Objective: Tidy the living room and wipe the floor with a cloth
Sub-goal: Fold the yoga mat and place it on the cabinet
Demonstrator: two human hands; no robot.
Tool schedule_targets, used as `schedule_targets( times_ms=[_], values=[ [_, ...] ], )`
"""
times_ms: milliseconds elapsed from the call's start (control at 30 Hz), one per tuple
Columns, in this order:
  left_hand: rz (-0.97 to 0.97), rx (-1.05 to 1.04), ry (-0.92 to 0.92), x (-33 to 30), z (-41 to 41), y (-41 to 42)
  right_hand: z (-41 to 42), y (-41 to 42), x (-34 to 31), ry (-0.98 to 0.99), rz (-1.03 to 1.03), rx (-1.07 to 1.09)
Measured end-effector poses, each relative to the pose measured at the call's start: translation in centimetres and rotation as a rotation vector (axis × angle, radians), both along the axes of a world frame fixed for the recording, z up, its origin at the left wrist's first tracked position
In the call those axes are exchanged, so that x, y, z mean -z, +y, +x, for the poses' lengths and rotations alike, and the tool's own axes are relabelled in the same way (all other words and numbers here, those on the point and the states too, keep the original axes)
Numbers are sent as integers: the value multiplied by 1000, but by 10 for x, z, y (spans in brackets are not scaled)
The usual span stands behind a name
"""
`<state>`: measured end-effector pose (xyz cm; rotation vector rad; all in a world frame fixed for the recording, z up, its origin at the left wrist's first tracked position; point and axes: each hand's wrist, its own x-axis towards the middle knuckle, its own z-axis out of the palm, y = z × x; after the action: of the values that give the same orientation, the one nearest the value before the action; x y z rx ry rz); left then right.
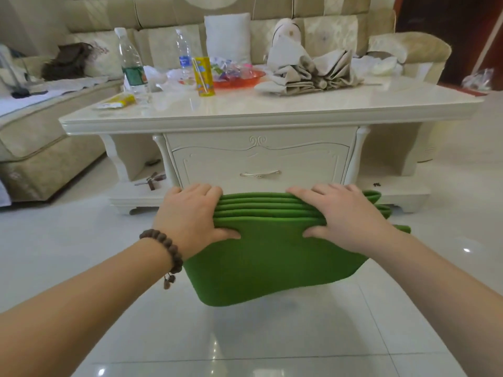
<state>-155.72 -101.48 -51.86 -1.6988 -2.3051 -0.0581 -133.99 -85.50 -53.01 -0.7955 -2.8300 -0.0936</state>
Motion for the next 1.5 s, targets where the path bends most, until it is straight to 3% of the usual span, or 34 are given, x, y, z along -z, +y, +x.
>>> schedule_targets(
  times_ms=[233,367,533,833,1000,1267,1367,1500],
  values=[
    [-246,-66,-120,75,-10,-15,-30,-13,60,-260,-103,-32],
    [-239,-78,-147,79,-14,-12,-60,-25,52,-324,-145,-15],
    [-209,-67,-113,79,-12,-19,-93,-65,65,-181,25,-197],
    [-309,-85,-176,77,-3,-24,32,22,58,-256,-133,21],
    [-214,-20,-78,73,4,-36,33,8,61,-236,52,12],
    [304,19,240,120,-18,-44,23,14,97,232,430,20],
    [311,73,292,165,-20,-59,26,9,136,161,410,-48],
    [142,171,274,229,0,-96,43,-20,191,-101,160,-160]
  ],
)
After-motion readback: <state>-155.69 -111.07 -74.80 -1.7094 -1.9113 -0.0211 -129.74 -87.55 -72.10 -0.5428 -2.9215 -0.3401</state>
